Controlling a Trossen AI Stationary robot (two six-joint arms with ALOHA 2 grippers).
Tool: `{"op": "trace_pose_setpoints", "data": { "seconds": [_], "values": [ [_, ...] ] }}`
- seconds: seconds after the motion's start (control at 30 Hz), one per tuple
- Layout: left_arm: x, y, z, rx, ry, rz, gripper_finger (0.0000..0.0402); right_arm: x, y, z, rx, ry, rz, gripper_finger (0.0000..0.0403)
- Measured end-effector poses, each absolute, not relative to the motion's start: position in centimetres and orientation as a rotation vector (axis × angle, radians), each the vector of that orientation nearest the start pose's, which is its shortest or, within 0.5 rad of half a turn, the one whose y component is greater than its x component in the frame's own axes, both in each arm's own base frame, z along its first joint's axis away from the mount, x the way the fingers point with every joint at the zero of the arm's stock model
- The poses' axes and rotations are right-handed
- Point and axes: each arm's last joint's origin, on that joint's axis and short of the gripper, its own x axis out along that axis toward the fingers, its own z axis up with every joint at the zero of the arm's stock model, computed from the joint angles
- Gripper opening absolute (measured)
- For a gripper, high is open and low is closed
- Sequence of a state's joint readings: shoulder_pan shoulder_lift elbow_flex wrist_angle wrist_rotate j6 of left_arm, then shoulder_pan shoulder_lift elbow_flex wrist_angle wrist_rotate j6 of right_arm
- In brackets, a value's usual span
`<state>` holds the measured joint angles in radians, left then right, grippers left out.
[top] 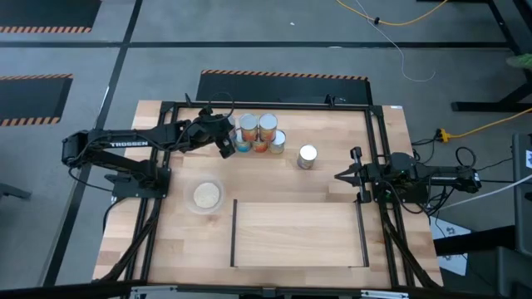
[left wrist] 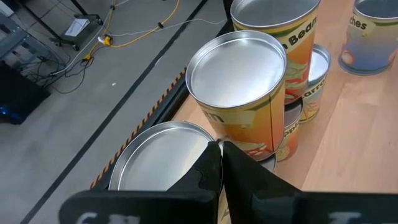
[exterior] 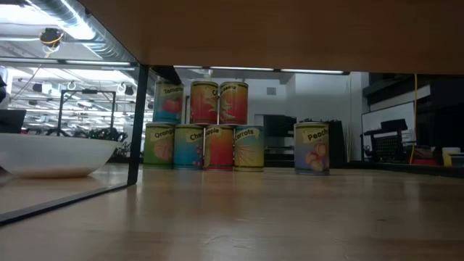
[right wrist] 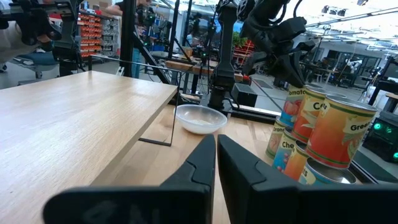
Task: Pick and place cans onto a shelf
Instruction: Put the canned tomatoes on the shelf
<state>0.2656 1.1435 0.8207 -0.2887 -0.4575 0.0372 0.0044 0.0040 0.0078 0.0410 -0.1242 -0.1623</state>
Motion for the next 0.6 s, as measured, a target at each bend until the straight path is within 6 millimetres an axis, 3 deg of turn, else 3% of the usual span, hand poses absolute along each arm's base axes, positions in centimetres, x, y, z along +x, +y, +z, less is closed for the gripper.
{"op": "trace_pose_setpoints", "data": {
  "seconds": [0.6],
  "values": [
    [22.67,7.56,27.17,0.125,0.62,0.709,0.0,9.71,0.4,16.99,-0.165,-0.056,0.124,0.0023]
  ]
}}
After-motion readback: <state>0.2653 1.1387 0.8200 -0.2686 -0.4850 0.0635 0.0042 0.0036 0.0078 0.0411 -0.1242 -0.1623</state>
